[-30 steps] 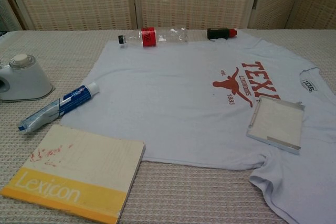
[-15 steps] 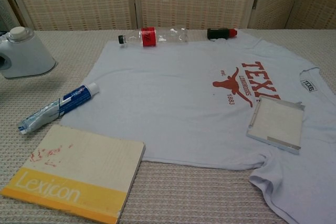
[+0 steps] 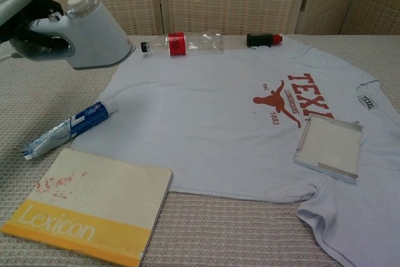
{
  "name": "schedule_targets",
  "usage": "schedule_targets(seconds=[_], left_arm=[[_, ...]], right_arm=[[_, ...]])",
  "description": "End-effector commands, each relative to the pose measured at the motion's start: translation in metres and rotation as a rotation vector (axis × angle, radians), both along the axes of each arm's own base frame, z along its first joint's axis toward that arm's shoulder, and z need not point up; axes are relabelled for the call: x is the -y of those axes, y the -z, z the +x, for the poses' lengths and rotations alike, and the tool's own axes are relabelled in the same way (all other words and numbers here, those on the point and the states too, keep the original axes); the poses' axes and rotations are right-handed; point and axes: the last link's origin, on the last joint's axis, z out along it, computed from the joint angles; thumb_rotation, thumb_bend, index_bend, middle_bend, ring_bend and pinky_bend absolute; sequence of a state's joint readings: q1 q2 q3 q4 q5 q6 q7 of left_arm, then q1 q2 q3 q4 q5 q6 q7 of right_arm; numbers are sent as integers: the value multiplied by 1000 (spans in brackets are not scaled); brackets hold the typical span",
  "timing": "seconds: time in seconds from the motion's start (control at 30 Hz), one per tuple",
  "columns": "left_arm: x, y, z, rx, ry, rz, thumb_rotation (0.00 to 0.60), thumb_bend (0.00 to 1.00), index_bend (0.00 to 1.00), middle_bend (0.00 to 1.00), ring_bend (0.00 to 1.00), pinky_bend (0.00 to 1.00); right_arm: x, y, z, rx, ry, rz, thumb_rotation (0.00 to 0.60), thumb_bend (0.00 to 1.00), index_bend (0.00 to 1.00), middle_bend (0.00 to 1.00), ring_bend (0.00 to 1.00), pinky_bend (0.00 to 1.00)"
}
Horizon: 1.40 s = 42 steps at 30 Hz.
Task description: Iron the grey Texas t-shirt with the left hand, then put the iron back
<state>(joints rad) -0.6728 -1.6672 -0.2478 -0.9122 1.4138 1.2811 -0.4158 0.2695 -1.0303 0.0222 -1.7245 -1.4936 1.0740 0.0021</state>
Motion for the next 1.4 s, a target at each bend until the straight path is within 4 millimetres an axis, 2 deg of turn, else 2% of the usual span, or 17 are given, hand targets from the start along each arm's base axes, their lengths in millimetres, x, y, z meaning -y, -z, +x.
schedule_targets(seconds=[0.03,0.07,0.13,0.17,0.3,0.53,0.7,0.83,1.03,1.2,1.4], left_arm=[[8,28,58,-101,161,-59,600,292,964,1000,890,676],[8,37,68,-112,175,-73,600,292,964,1000,890,675],[6,51,82,-132,189,-92,600,292,964,1000,889,675],[5,56,87,-141,189,-95,600,292,964,1000,888,675],[-8,73,104,-168,169,-97,600,292,964,1000,888,676],[-26,103,125,-236,129,-100,600,292,964,1000,887,675],[-33,126,131,-287,93,-136,600,292,963,1000,885,675],[-41,141,128,-291,24,-173,600,292,964,1000,885,675],[-50,150,115,-303,-65,-194,600,293,964,1000,884,676],[-61,146,98,-321,-148,-197,600,293,963,1000,882,675],[-73,130,74,-319,-249,-179,600,293,960,1000,879,676]], right_arm=[[14,20,12,56,-60,109,347,635,0,64,0,5],[19,25,16,67,-78,136,281,712,0,62,0,0],[30,31,23,78,-107,173,207,809,0,62,0,0],[34,34,26,76,-118,189,192,843,0,61,0,0],[53,49,41,64,-165,259,155,892,0,61,0,0],[83,83,67,40,-204,364,150,908,0,61,0,0],[91,103,80,31,-234,405,149,919,0,61,0,0],[91,113,82,29,-241,423,148,924,0,61,0,0],[90,116,79,12,-235,431,149,939,0,61,0,0],[89,117,79,0,-233,433,147,942,0,61,0,0],[88,120,81,1,-234,430,150,951,0,61,0,0]])
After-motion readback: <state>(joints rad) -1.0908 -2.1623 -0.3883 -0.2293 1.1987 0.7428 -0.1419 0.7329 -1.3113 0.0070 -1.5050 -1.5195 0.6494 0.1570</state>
